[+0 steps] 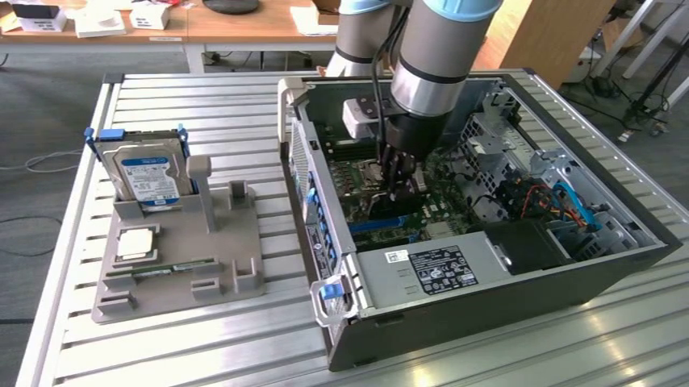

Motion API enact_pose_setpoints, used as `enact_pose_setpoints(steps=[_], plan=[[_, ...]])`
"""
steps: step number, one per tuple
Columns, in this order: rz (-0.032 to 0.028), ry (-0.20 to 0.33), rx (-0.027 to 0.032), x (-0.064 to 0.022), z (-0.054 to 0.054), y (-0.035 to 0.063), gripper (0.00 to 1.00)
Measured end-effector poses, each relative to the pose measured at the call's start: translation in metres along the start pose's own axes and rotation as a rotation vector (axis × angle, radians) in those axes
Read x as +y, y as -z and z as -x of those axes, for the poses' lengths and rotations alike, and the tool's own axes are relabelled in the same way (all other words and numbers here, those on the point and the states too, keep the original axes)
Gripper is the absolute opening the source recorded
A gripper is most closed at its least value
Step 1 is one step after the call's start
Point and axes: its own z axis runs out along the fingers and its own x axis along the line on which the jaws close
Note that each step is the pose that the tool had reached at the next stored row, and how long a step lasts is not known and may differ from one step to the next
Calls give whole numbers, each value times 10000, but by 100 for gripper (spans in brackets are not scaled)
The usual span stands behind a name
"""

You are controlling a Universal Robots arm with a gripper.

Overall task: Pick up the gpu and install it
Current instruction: 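Insert the gpu into the slot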

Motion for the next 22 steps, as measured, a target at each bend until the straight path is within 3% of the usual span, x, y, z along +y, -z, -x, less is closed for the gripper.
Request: enact_pose_setpoints(steps=[22], plan=[[-18,69,1,-19,-1,-8,27]])
